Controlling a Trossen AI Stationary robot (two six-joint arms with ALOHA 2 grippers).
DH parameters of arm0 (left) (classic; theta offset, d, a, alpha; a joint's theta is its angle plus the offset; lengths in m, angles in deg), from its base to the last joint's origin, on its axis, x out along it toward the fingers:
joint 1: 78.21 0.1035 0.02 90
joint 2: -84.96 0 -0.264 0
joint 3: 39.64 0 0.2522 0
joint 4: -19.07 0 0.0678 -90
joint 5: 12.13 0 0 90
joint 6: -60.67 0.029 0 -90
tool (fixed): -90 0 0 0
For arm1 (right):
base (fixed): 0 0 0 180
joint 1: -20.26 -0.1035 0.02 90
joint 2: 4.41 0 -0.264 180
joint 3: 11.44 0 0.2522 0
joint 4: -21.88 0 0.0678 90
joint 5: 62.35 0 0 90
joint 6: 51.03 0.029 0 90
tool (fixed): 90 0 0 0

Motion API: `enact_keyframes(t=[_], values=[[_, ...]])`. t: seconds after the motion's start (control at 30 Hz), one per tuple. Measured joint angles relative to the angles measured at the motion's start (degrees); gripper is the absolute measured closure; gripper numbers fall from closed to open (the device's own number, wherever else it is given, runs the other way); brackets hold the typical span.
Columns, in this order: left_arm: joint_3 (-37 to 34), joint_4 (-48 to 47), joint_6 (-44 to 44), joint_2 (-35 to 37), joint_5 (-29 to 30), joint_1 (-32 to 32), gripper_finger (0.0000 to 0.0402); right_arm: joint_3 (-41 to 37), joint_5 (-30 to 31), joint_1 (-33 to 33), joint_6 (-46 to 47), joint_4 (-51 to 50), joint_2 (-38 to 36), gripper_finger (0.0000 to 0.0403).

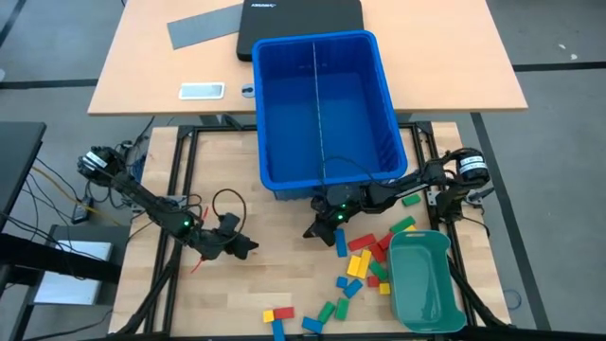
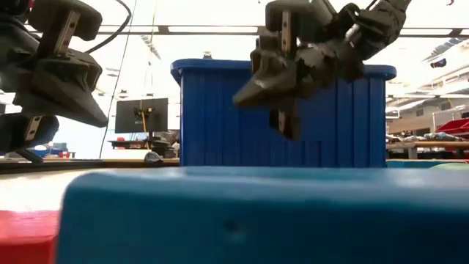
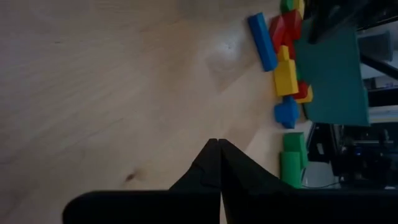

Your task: Sort Items/Unsort Items

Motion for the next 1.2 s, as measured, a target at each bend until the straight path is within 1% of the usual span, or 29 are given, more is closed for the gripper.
enact_keyframes(t=[0.17,0.4,0.5,0.67,0.8,1.2], values=[[0.0,2.7,2.0,0.0,-0.5,0.7,0.0401,2.4,1.7,0.0,-3.1,-4.2,-2.9,0.0399],[0.1,9.5,8.6,0.0,-2.9,3.1,0.0401,4.7,3.5,1.2,-8.0,-9.6,-6.4,0.0401],[0.1,12.5,11.8,0.3,-2.9,4.7,0.0401,6.0,4.7,1.8,-11.1,-12.8,-7.8,0.0400],[2.2,13.5,18.0,0.5,-3.0,7.5,0.0401,8.7,5.2,3.0,-14.7,-19.1,-10.3,0.0400],[5.1,13.3,23.9,0.5,-6.5,10.6,0.0401,10.3,6.6,3.7,-16.7,-19.9,-12.6,0.0401],[13.2,12.6,38.8,0.5,-14.7,21.7,0.0401,10.5,7.8,5.1,-18.3,-22.2,-17.6,0.0398]])
